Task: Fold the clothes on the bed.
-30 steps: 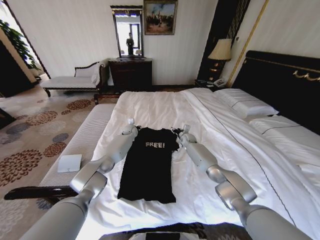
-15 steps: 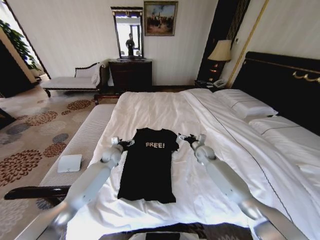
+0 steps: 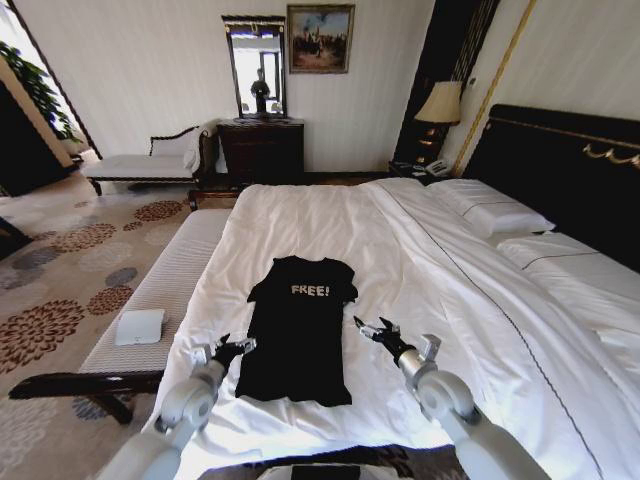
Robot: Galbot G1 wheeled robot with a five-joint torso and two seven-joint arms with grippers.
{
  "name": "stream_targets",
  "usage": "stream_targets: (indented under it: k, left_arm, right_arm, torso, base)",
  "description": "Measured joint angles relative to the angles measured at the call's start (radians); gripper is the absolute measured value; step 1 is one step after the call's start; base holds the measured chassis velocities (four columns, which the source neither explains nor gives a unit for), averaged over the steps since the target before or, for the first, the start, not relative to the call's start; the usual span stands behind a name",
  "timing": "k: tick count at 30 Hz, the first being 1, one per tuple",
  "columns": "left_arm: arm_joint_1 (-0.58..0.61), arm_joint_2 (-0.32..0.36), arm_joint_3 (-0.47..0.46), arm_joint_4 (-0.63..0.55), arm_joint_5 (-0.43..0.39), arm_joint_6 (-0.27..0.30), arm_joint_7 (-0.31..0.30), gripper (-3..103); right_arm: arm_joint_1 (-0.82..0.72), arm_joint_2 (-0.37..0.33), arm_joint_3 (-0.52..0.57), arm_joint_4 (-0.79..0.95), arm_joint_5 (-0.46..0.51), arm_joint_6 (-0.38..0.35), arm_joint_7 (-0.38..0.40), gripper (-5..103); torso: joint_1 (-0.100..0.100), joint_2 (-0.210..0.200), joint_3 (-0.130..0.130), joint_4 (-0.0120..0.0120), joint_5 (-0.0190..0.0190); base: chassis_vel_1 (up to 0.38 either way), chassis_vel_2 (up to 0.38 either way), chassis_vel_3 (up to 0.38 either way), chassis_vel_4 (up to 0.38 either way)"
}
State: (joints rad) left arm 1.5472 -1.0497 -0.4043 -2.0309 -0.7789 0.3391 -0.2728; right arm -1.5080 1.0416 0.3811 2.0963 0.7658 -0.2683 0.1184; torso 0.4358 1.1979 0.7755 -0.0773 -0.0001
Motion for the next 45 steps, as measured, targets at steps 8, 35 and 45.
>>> stream_targets:
  k: [8, 35, 45]
  left_arm:
    - [0.229, -0.044, -0.08, -0.081, 0.009, -0.028, 0.077, 100]
    - [0.246, -0.055, -0.017, 0.006, 0.066, -0.08, 0.151, 73]
    - [0.247, -0.055, -0.021, 0.004, 0.064, -0.085, 0.155, 40]
  right_arm:
    - [-0.131, 0.085, 0.019, 0.059, -0.079, 0.011, -0.007, 100]
    - [-0.207, 0.203, 0.057, 0.067, -0.075, 0.021, 0.017, 100]
    - [-0.271, 0.234, 0.03, 0.117, -0.061, 0.008, 0.022, 100]
  torso:
    - [0.0, 0.0, 0.0, 0.0, 0.0]
    - [0.0, 0.0, 0.0, 0.0001, 0.0001]
    - [0.0, 0.0, 0.0, 0.0001, 0.0001]
  base:
    - [0.0, 0.0, 0.0, 0.0]
    - [0.0, 0.0, 0.0, 0.0]
    - [0.0, 0.0, 0.0, 0.0]
